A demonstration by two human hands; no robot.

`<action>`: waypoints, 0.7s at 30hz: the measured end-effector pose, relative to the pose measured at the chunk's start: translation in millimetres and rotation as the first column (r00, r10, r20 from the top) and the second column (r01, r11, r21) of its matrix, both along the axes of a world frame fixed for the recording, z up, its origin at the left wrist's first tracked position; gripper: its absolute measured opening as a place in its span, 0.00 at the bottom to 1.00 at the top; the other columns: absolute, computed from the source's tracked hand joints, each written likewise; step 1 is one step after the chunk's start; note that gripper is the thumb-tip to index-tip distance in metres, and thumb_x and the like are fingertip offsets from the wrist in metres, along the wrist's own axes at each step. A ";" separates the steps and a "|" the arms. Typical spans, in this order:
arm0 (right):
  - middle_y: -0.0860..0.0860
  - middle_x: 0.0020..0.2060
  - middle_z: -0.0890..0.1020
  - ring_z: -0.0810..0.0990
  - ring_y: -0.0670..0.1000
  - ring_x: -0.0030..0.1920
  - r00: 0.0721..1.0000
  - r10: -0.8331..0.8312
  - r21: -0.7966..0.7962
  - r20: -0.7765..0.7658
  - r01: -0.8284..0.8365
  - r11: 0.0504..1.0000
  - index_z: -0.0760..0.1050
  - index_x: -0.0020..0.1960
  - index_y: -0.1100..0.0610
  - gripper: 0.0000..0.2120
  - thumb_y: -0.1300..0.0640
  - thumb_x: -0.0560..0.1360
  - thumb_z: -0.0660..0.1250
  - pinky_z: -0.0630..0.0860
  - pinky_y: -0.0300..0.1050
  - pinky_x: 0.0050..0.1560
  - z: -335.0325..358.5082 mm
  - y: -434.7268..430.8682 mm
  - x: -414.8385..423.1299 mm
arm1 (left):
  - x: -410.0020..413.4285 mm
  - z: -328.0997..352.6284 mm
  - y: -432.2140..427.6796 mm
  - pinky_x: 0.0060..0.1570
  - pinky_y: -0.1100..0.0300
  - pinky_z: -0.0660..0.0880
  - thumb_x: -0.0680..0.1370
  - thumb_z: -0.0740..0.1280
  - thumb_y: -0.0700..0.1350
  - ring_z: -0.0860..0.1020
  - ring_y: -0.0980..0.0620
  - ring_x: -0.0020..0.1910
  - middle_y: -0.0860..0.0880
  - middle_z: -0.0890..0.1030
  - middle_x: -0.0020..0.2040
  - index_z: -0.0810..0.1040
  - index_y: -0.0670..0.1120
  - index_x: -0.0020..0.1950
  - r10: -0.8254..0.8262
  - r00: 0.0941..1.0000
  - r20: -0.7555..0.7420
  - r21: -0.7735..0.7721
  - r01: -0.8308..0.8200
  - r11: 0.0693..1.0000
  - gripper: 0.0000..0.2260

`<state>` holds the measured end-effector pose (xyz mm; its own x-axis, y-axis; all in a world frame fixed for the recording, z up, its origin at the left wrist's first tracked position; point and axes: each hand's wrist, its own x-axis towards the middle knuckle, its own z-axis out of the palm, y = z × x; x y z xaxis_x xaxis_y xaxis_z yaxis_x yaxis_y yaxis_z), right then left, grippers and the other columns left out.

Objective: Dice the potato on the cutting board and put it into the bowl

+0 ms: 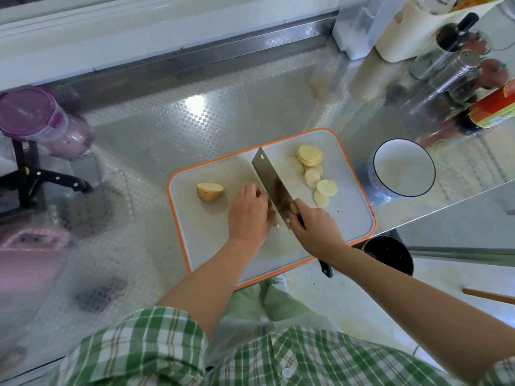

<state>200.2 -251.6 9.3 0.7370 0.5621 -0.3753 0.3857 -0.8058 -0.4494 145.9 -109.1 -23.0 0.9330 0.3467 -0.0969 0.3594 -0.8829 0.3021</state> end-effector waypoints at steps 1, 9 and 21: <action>0.52 0.26 0.67 0.66 0.53 0.27 1.000 0.004 0.002 0.000 -0.004 1.000 0.63 0.43 0.56 0.08 0.56 0.80 0.56 0.59 0.45 0.27 -0.6 0.4 -0.5 | -0.4 0.0 0.0 0.41 0.52 0.72 0.71 0.72 0.47 0.73 0.45 0.47 0.46 0.74 0.45 0.79 0.45 0.42 0.007 1.000 0.003 0.003 -0.007 1.000 0.07; 0.53 0.27 0.69 0.70 0.57 0.29 0.994 0.109 -0.012 0.030 -0.109 0.994 0.64 0.47 0.55 0.05 0.54 0.80 0.55 0.64 0.47 0.29 -8.4 7.8 -4.7 | -9.7 -3.5 4.9 0.38 0.54 0.71 0.69 0.73 0.49 0.73 0.45 0.46 0.46 0.74 0.43 0.78 0.46 0.40 0.056 0.998 -0.006 0.024 -0.056 0.998 0.08; 0.53 0.26 0.68 0.68 0.57 0.28 0.998 -0.027 0.034 0.048 0.025 0.999 0.62 0.43 0.55 0.07 0.57 0.79 0.56 0.60 0.45 0.28 -3.3 9.6 12.2 | -11.0 -7.0 8.9 0.40 0.55 0.72 0.68 0.72 0.47 0.73 0.47 0.47 0.47 0.74 0.45 0.81 0.46 0.42 0.042 0.999 -0.006 -0.003 -0.042 0.999 0.06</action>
<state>212.4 -242.0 6.0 0.7686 0.5541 -0.3199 0.3869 -0.8007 -0.4574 135.0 -100.2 -30.0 0.9172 0.3847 -0.1033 0.3974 -0.8661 0.3032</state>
